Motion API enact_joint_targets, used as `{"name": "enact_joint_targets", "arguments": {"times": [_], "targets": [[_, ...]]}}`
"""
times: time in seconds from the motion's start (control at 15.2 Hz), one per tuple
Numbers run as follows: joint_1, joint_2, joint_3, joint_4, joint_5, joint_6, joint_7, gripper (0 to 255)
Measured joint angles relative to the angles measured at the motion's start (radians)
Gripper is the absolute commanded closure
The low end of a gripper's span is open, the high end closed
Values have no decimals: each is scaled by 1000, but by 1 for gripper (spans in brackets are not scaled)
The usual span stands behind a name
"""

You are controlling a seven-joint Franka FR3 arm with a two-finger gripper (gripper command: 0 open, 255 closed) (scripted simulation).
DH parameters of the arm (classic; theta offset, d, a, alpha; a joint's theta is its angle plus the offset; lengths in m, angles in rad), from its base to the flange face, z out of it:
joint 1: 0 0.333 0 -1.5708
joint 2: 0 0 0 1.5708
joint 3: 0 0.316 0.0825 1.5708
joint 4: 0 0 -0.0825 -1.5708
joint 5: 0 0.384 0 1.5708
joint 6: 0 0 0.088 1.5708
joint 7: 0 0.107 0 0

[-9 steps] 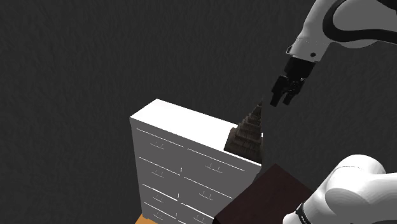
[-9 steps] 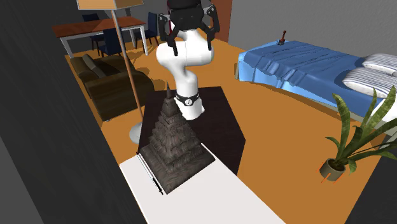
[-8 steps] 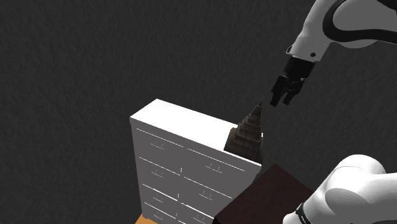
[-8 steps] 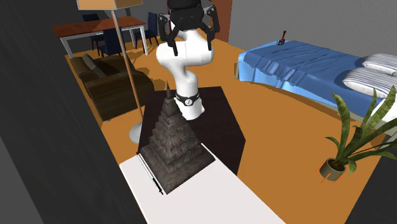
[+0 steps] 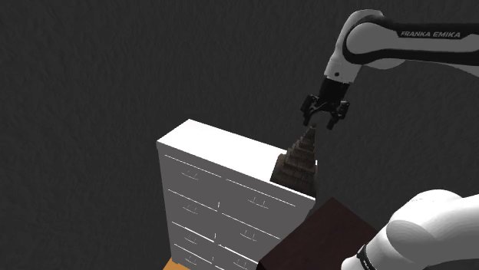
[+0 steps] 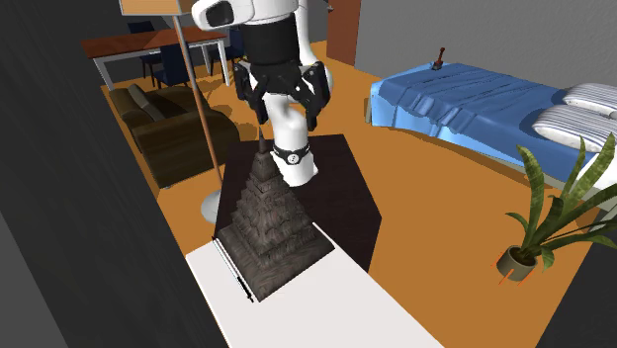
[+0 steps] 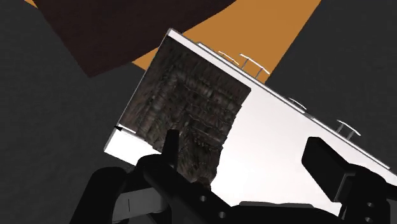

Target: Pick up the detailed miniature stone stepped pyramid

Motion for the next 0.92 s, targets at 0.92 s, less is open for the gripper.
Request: {"name": "enact_joint_targets", "arguments": {"times": [0.92], "targets": [[-145, 138, 17, -8, -10, 231, 362, 0]]}}
